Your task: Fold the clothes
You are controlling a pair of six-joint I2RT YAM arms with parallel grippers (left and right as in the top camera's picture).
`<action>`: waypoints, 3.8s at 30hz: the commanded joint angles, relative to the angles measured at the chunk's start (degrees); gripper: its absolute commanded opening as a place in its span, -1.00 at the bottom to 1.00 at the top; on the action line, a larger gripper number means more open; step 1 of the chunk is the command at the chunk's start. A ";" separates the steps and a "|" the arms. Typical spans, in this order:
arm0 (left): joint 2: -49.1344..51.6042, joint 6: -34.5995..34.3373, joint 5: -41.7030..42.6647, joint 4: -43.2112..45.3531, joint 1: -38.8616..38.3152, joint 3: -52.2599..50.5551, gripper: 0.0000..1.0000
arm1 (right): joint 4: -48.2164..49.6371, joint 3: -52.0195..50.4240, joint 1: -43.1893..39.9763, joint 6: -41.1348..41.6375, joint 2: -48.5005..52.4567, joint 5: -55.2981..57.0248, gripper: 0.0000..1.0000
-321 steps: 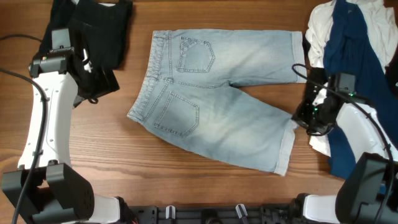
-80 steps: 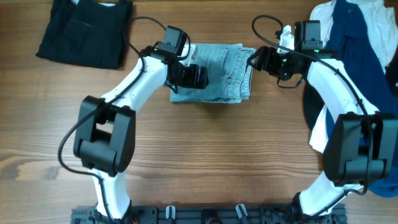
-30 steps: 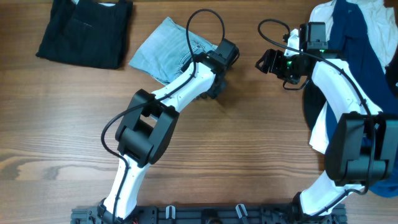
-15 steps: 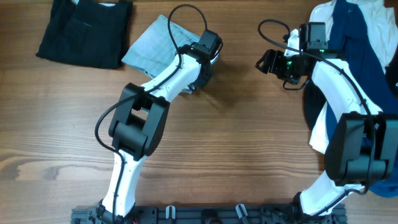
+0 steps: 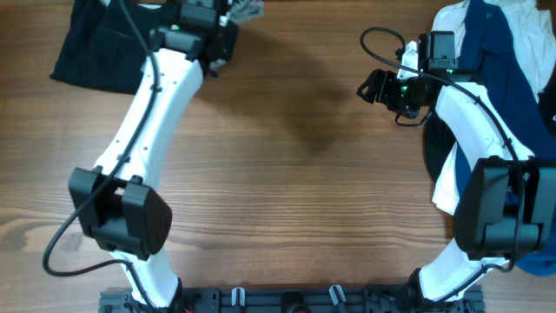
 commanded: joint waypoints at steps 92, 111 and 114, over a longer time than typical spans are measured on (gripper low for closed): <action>-6.88 -8.17 29.97 8.55 21.24 1.60 0.99 | 38.64 -66.31 0.52 -6.80 -95.08 12.15 1.00; -6.88 -8.17 29.97 8.55 21.24 1.60 0.99 | 36.72 -76.54 0.52 -7.13 -106.14 12.98 0.99; -6.88 -8.17 29.97 8.55 21.24 1.60 0.99 | 36.72 -76.54 0.52 -7.15 -106.14 13.00 1.00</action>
